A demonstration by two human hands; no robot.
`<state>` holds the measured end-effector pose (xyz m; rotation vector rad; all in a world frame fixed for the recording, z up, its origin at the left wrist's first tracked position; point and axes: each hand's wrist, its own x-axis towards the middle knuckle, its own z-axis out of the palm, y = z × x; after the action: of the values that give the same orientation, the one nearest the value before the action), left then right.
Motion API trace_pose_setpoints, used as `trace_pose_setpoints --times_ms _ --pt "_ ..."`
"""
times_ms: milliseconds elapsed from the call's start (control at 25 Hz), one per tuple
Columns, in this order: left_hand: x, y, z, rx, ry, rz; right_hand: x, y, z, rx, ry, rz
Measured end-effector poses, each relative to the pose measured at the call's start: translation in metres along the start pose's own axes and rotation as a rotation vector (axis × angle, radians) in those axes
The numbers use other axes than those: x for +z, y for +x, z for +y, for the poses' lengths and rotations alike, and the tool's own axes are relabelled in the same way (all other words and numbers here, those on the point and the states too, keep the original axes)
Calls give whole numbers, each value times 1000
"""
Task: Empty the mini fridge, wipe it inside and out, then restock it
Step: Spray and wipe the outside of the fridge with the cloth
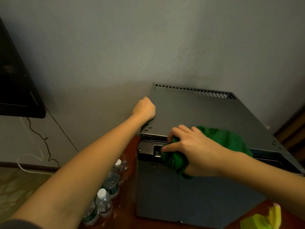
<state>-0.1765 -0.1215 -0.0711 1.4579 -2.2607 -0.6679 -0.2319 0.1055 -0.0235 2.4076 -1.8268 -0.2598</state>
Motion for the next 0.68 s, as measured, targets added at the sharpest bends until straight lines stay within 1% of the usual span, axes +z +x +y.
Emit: trace_pose_setpoints --times_ms 160,280,360,440,520,560,640,680 --pt "-2 1 -2 13 28 -2 3 9 -6 20 -25 70" --pt "-1 1 -4 18 21 -25 11 -35 23 68 -6 50" --pt "0 2 -4 14 -4 -23 27 -75 47 167 38 130" --pt "1 2 -3 4 -31 -17 37 -97 56 343 118 217" --pt "2 2 -1 -8 -42 -11 38 -86 48 514 164 307" --pt "2 1 0 -11 -42 -9 37 -71 36 559 153 341" --pt "2 1 0 -10 -34 -9 33 -28 3 549 91 396" --pt "1 1 -1 -7 -31 -8 28 -4 -16 523 68 392"
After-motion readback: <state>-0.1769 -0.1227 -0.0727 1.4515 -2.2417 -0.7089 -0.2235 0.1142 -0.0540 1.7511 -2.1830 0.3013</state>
